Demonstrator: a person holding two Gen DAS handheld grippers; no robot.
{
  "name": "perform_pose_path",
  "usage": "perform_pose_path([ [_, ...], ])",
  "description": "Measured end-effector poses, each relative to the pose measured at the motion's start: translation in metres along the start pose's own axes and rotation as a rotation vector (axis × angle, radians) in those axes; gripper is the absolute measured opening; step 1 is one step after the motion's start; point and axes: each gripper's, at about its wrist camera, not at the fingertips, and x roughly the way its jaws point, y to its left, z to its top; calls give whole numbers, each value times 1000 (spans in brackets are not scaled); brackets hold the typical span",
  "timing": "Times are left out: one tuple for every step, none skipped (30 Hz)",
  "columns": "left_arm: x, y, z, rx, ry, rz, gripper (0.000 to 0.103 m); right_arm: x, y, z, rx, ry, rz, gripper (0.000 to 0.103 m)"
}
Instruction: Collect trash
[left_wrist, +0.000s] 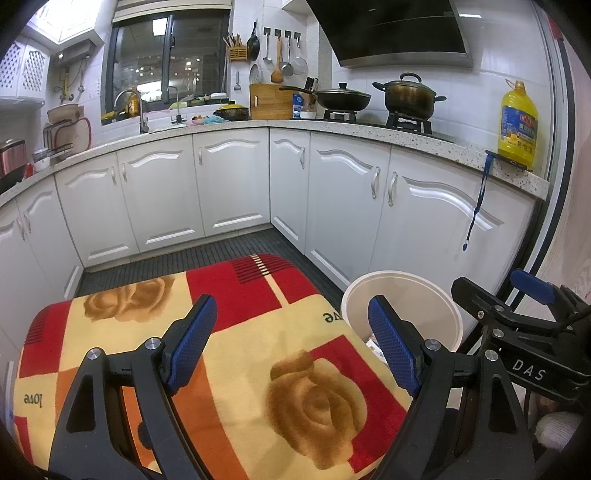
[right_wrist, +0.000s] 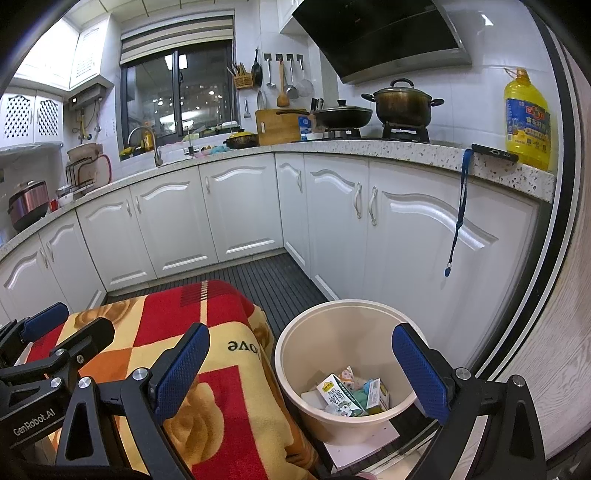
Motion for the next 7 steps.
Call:
perform_pose_path([
  [0,0,0,3,-3,-1,84,1,0,-1,-1,1,0,98],
  [0,-1,-1,8,-9,-3,84,2,0,-1,-2,3,0,98],
  [1,0,-1,10,-11,-4,84,3,0,-2,-4,5,0,98],
  [1,0,-2,11,-12,-5,84,5,1,-1,-7,8,0,98],
  [2,1,-2,8,-11,-9,84,6,1,-1,-9,10,1,98],
  [3,3,-3,4,-10,-10,84,7,2,-2,-12,15,3,98],
  [4,6,-4,-1,-6,-8,84,8,4,-2,-15,18,4,98],
])
